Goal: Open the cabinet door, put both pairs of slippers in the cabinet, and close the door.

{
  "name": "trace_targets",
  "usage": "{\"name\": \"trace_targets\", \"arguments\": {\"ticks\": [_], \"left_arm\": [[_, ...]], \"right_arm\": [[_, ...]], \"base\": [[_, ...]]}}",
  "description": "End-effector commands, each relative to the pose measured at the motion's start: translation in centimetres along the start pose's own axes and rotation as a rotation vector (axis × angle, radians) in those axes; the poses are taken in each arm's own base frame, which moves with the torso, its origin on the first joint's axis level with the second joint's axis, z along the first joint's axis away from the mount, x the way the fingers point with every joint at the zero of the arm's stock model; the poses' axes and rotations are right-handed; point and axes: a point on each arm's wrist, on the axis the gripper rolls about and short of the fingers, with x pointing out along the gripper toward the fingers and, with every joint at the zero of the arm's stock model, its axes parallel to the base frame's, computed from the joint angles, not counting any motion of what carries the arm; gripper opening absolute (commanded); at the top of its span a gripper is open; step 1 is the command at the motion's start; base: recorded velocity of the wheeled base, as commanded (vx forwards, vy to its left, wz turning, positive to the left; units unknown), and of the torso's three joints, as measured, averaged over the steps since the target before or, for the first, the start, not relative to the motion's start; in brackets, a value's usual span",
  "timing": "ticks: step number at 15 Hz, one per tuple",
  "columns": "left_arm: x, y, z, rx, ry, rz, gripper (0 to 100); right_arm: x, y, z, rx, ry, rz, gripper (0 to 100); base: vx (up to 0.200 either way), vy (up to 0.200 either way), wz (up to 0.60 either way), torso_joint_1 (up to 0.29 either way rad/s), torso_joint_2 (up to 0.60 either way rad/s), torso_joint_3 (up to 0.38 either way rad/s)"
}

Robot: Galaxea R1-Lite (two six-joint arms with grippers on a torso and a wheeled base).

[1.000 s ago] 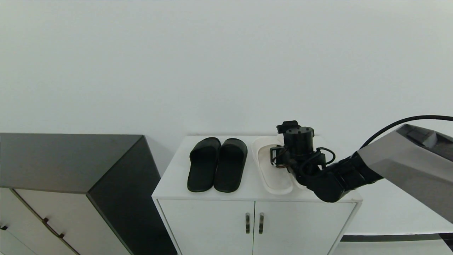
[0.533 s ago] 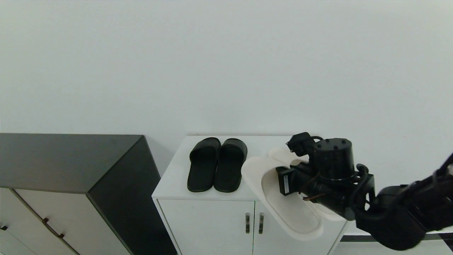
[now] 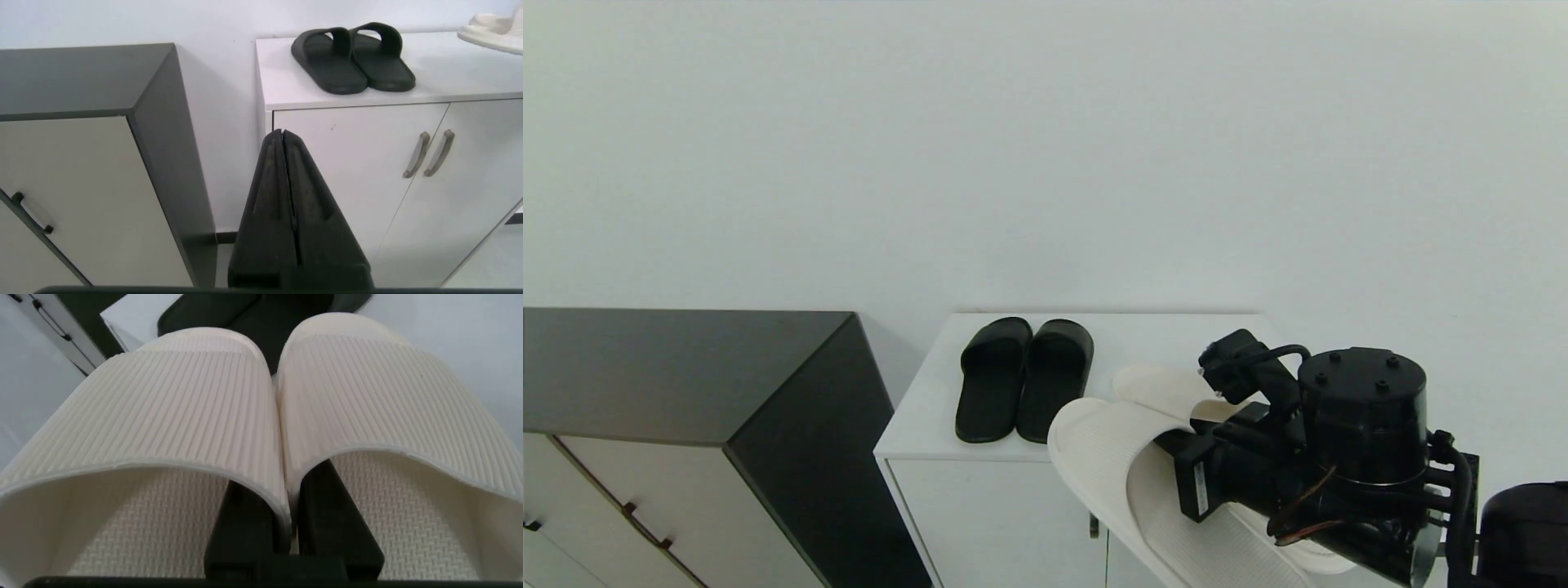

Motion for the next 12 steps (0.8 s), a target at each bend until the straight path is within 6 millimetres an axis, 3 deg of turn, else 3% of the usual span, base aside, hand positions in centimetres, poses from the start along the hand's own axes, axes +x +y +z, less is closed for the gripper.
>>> {"name": "trace_targets", "arguments": {"ticks": [1, 10, 12], "left_arm": [[0.0, 0.0, -0.01, 0.0, 0.001, 0.0, 0], [0.0, 0.0, -0.01, -0.002, 0.001, 0.0, 0], [0.0, 0.0, -0.01, -0.002, 0.001, 0.0, 0]], "right_arm": [[-0.15, 0.03, 0.01, 0.0, -0.002, 0.001, 0], [-0.51, 0.21, -0.6, -0.008, 0.019, 0.01, 0], [-0.46, 0.01, -0.82, -0.009, 0.027, 0.0, 0]], "base": [[0.0, 0.0, 0.0, 0.0, 0.0, 0.0], [-0.2, 0.0, 0.0, 0.001, 0.0, 0.002], [0.0, 0.0, 0.0, 0.0, 0.0, 0.0]]}}
